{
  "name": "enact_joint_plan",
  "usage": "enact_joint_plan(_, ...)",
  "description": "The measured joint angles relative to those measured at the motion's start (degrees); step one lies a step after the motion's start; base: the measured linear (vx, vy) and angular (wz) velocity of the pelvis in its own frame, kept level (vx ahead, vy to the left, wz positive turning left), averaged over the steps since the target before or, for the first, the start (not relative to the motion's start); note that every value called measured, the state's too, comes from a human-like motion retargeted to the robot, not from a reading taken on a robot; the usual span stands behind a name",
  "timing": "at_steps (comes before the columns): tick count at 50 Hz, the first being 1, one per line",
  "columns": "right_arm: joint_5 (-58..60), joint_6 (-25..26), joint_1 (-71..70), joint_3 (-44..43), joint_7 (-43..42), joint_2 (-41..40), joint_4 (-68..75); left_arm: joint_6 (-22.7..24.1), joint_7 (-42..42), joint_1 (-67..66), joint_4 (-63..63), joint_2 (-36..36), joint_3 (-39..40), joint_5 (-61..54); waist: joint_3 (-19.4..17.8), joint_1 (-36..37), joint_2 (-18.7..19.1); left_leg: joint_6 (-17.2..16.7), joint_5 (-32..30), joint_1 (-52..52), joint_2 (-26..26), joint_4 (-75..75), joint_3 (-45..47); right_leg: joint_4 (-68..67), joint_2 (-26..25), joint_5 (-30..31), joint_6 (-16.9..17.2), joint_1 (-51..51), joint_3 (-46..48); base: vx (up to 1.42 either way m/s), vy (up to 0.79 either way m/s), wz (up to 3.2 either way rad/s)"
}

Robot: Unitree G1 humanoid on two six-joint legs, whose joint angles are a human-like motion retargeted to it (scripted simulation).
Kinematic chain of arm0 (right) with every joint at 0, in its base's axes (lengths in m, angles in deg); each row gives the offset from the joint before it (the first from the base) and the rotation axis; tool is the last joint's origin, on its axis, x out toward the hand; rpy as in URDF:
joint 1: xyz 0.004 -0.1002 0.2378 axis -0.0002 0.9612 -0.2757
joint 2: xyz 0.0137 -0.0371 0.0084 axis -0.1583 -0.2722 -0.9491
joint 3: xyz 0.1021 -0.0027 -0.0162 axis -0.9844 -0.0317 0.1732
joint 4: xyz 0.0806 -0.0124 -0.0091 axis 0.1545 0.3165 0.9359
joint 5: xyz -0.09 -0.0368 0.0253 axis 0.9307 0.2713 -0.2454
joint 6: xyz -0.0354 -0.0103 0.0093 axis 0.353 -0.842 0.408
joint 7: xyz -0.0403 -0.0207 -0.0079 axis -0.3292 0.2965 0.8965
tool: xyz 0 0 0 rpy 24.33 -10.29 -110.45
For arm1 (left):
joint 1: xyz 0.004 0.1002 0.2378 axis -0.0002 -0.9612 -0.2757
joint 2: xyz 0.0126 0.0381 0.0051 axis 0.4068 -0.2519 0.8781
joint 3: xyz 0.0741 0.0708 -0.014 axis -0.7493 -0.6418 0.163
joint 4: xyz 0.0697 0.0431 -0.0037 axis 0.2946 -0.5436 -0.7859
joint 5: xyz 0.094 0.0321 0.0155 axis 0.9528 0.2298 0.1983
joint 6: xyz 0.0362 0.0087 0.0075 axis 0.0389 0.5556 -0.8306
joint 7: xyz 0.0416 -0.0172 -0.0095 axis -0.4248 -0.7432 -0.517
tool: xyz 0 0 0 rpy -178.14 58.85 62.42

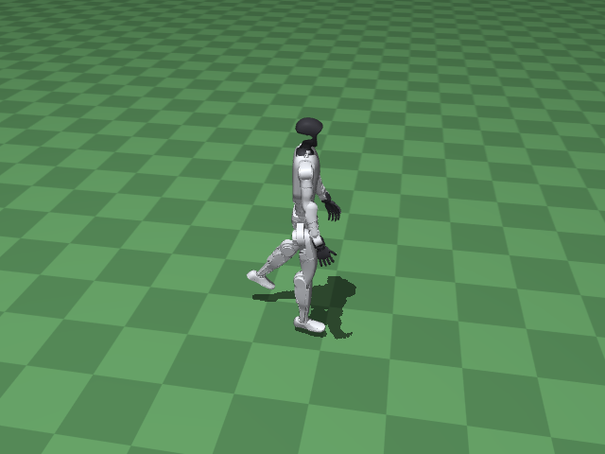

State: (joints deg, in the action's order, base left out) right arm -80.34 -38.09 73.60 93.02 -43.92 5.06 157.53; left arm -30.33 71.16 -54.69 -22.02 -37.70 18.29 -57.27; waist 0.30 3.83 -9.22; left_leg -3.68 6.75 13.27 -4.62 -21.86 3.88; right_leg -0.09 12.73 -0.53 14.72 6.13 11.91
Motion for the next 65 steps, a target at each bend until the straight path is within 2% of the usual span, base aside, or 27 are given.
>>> enact_joint_plan(2, -0.86, -0.60, 0.20, 0.26, -2.49, 0.36, 0.46, 0.87, -0.29, -1.67, 0.75, 0.11, -0.12, -2.75, 1.07, -1.16, -0.20, -1.19, 4.52, -8.32, 0.85, -14.86, 2.78, -2.91, 1.48, -3.12, -0.29, 0.34, 1.24, 0.27, -0.11, 0.49)
enact_joint_plan(4, -1.03, -0.73, -0.63, 0.28, -3.28, 0.40, 0.94, 0.98, -0.72, -2.63, 0.97, 0.44, 0.66, -3.62, 1.28, -0.56, 0.26, -0.20, 9.11, -12.02, 2.00, -19.74, 5.05, -4.64, 1.00, -4.93, -1.54, 0.26, 1.42, 0.27, -0.12, -0.02)
enact_joint_plan(6, -1.07, -0.63, -1.78, 0.56, -3.71, 0.24, 1.14, 0.82, -1.00, -3.58, 0.87, 0.84, 1.24, -3.70, 0.99, 0.60, -0.08, 1.42, 13.38, -13.71, 2.02, -19.78, 7.94, -5.58, 1.20, -5.74, -0.79, -0.12, 0.21, 0.25, -0.11, -0.45)
enact_joint_plan(8, -0.51, -0.03, -4.19, 1.06, -2.55, -0.44, 1.36, -0.30, -2.24, -3.43, -0.07, 1.56, 2.53, -1.78, 0.40, 3.25, -0.69, 4.16, 16.41, -12.80, 1.39, -12.29, 10.85, -5.69, 0.23, -5.31, 0.20, 0.10, -2.62, 0.23, -0.15, -0.97)
enact_joint_plan(10, -1.09, -0.27, -5.78, 1.21, -4.61, -0.77, 0.60, 0.18, -1.95, -4.24, -0.61, 1.85, 3.07, -4.09, -1.25, 3.86, 0.18, 3.04, 18.26, -15.38, 3.18, -14.07, 14.05, -6.07, -0.65, -6.54, 0.28, -1.93, -2.76, 0.23, -0.10, -0.69)
enact_joint_plan(12, -6.12, -0.63, -7.46, 0.48, -6.07, -1.77, -0.63, -0.51, -0.30, -4.79, -1.53, 2.00, 3.32, -4.04, -1.62, 5.74, 0.47, 3.42, 17.59, -15.96, 2.64, -6.67, 15.68, -6.33, -1.78, -6.56, 0.28, -1.92, -4.66, 0.20, -0.07, -0.83)
enact_joint_plan(14, -2.23, -0.71, -8.41, 2.53, -4.75, -2.20, -2.48, -0.70, -1.15, -5.49, -2.54, 2.13, 4.18, -2.20, -2.38, 7.10, 0.99, 2.72, 16.59, -17.53, 2.89, -1.89, 16.57, -6.59, -3.15, -7.02, 0.28, -2.63, -5.97, 0.20, -0.07, -0.79)
enact_joint_plan(16, -3.54, -1.34, -9.17, 3.50, -5.17, -2.91, -4.40, -0.64, -0.76, -6.28, -3.47, 2.00, 4.76, -1.64, -3.27, 7.91, 1.90, 1.36, 15.93, -19.15, 3.43, 2.27, 16.84, -6.81, -4.45, -7.67, 0.28, -3.92, -6.86, 0.20, -0.04, -0.68)
enact_joint_plan(17, -4.16, -2.04, -9.61, 3.93, -5.00, -3.33, -5.30, -0.29, -0.40, -6.50, -3.84, 1.93, 4.98, -1.36, -3.44, 8.59, 2.08, 2.04, 14.51, -19.32, 3.22, 6.85, 16.67, -6.99, -5.09, -7.76, 0.28, -3.99, -7.70, 0.18, -0.06, -0.86)
enact_joint_plan(18, -4.21, -3.34, -10.20, 4.17, -4.50, -3.84, -6.12, 0.73, 0.24, -6.46, -4.03, 1.86, 5.09, -1.87, -3.11, 9.68, 1.78, 4.98, 11.09, -18.60, 2.24, 15.30, 16.05, -7.28, -5.67, -7.48, 0.28, -3.05, -9.06, 0.17, -0.07, -0.86)
enact_joint_plan(20, -4.42, -4.86, -10.37, 4.49, -4.84, -4.58, -7.38, 2.54, 1.19, -7.27, -4.27, 1.50, 4.97, -4.48, -3.42, 10.62, 2.04, 6.18, 7.94, -19.23, 2.18, 22.62, 15.96, -7.58, -6.51, -8.03, 0.28, -3.71, -10.18, 0.19, -0.03, -0.66)
enact_joint_plan(22, -3.00, -4.37, -10.62, 3.82, -5.34, -5.39, -7.94, 3.10, -0.07, -7.47, -4.40, 1.29, 4.43, -8.53, -5.28, 11.35, 2.31, 4.27, 8.32, -21.08, 3.08, 23.34, 16.61, -7.67, -6.83, -9.15, 0.28, -5.94, -10.79, 0.22, 0.02, -0.48)
enact_joint_plan(23, -3.90, -4.41, -10.34, 4.33, -5.30, -5.73, -7.94, 3.16, -0.44, -8.20, -4.58, 1.14, 4.91, -7.77, -5.70, 11.32, 2.74, 1.64, 9.67, -22.35, 4.08, 22.21, 17.44, -7.43, -7.26, -9.65, 0.28, -7.36, -10.99, 0.23, 0.02, -0.50)
enact_joint_plan(25, -3.24, -4.23, -10.34, 4.61, -5.13, -6.32, -7.39, 3.69, -1.01, -8.79, -4.49, 0.69, 5.46, -9.05, -6.56, 11.83, 3.12, 0.18, 9.77, -23.67, 5.08, 23.88, 17.76, -7.09, -7.78, -10.19, 0.28, -9.21, -11.98, 0.22, 0.02, -0.55)
enact_joint_plan(30, 1.38, -2.94, -11.61, 5.47, -3.75, -7.38, -2.58, 4.11, -2.31, -8.17, -4.15, 0.00, 5.89, -11.13, -8.25, 12.79, 3.08, -0.60, 9.78, -25.60, 6.80, 26.86, 20.31, -6.99, -8.17, -11.57, 0.28, -12.31, -14.07, 0.22, 0.04, -0.44)
enact_joint_plan(32, 9.96, -1.51, -12.91, 4.87, -2.39, -7.36, 0.29, 3.55, -4.44, -6.97, -3.48, -0.15, 5.69, -17.19, -8.22, 13.26, 2.37, 2.09, 9.78, -26.96, 6.97, 26.86, 20.96, -8.07, -7.78, -12.48, 0.28, -11.52, -14.99, 0.22, 0.08, -0.37)
enact_joint_plan(36, 16.25, -0.09, -13.43, 8.26, 0.39, -7.12, 3.97, 2.32, -5.79, -6.47, -2.81, -0.16, 5.96, -17.69, -8.16, 13.57, 2.54, 1.62, 12.35, -25.36, 7.98, 26.86, 23.39, -8.47, -8.00, -13.97, 0.28, -13.17, -16.62, 0.26, 0.11, -0.45)
enact_joint_plan(42, 19.90, 0.95, -13.75, 9.87, 0.93, -5.80, 5.82, 1.25, -5.24, -5.30, -3.21, 0.79, 7.08, -16.04, -6.86, 12.66, 2.42, 0.20, 14.72, -21.67, 8.51, 26.86, 24.85, -8.57, -8.05, -15.53, 0.28, -15.37, -18.60, 0.29, 0.15, -0.33)
enact_joint_plan(50, 15.66, 1.07, -12.38, 8.34, -1.81, -4.90, 4.08, 1.18, -2.69, -2.55, -3.53, 3.24, 6.43, -13.89, -4.48, 11.13, -0.11, -1.13, 12.34, -19.29, 7.19, 26.86, 30.01, -10.84, -5.50, -14.78, -0.95, -16.29, -18.39, 0.31, 0.21, 0.03)
enact_joint_plan(52, 15.40, 1.35, -12.01, 8.64, -1.46, -5.07, 3.51, 0.35, -2.30, -1.88, -2.67, 3.72, 6.67, -13.51, -4.37, 11.03, -0.04, -1.77, 11.03, -18.28, 7.52, 26.86, 29.90, -9.34, -5.92, -13.81, -4.07, -18.48, -17.25, 0.35, 0.19, 0.15)
enact_joint_plan(60, 9.55, -0.12, -10.00, 11.37, -1.75, -6.41, 0.52, 1.04, -0.68, -0.78, 0.19, 4.75, 3.69, -11.25, -1.60, 10.34, -0.95, -2.03, 3.09, -15.76, 8.01, 26.86, 27.41, -15.66, -7.03, -8.61, -6.23, -19.09, -15.80, 0.38, 0.21, 0.14)
enact_joint_plan(65, 5.26, -0.57, -7.94, 9.05, -1.30, -7.19, 0.68, 0.85, -0.85, 0.20, -2.64, 4.87, 0.74, -6.80, 0.50, 8.71, -0.74, -2.16, 0.74, -13.16, 8.98, 26.86, 24.27, -30.16, -8.50, -1.33, -6.32, -14.45, -13.01, 0.39, 0.22, 0.27)
